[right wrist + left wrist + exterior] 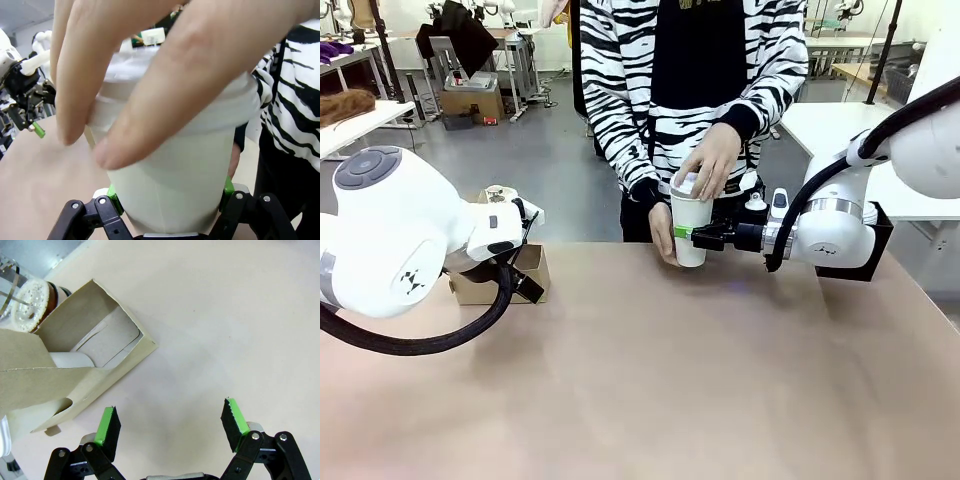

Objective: Pour a drink into a cup and package it in a carrier.
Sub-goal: When a person places the Paper Cup Lid on the 600 ml Paper Cup , lift the 600 ml Paper Cup.

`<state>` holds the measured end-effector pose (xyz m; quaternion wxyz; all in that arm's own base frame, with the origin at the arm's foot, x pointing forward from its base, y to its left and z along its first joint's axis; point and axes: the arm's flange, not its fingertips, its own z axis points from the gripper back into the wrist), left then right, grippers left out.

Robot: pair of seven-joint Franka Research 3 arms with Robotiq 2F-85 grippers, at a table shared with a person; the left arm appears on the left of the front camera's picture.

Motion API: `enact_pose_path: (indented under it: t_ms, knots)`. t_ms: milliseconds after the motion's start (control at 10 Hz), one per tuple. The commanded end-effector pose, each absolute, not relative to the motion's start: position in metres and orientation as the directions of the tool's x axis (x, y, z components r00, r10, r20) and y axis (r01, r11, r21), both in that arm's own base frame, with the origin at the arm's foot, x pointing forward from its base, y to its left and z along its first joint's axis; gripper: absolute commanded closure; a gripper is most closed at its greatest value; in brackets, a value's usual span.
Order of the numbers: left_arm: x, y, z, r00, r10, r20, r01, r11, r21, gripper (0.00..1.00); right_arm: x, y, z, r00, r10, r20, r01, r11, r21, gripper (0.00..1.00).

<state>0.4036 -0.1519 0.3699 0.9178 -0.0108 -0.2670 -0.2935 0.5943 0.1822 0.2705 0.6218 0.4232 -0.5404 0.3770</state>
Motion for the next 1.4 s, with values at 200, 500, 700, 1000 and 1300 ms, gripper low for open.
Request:
enact_pose_path:
  t_ms: [200,500,700,1000,1300]
  knots:
    - [0.4034,-0.1517,0.3704,0.685,-0.532,0.498,0.545,0.827,0.135,0.00,0.5942,0.1837,0.2726,0.146,0.023,0.989,-0.924,0.360,0.128,0.19]
    - [0.4034,-0.1517,0.3704,0.685,-0.532,0.498,0.545,0.827,0.135,0.00,0.5942,0.1837,0.2726,0.146,0.023,0.989,-0.924,0.360,0.128,0.19]
    - [0.4034,-0.1517,0.3704,0.685,-0.532,0.498,0.545,0.827,0.135,0.00,0.5942,0.1837,0.2726,0.146,0.023,0.989,-0.924,0.360,0.128,0.19]
    - [0.4034,-0.1517,0.3704,0.685,-0.532,0.498,0.545,0.827,0.135,0.00,0.5942,0.1837,0.2726,0.146,0.023,0.989,-0.924,0.360,0.128,0.19]
    - [0.4034,-0.1517,0.3704,0.685,-0.532,0.498,0.545,0.827,0.135,0.00,0.5942,0.1837,0.2726,0.146,0.023,0.989,-0.924,0.360,0.128,0.19]
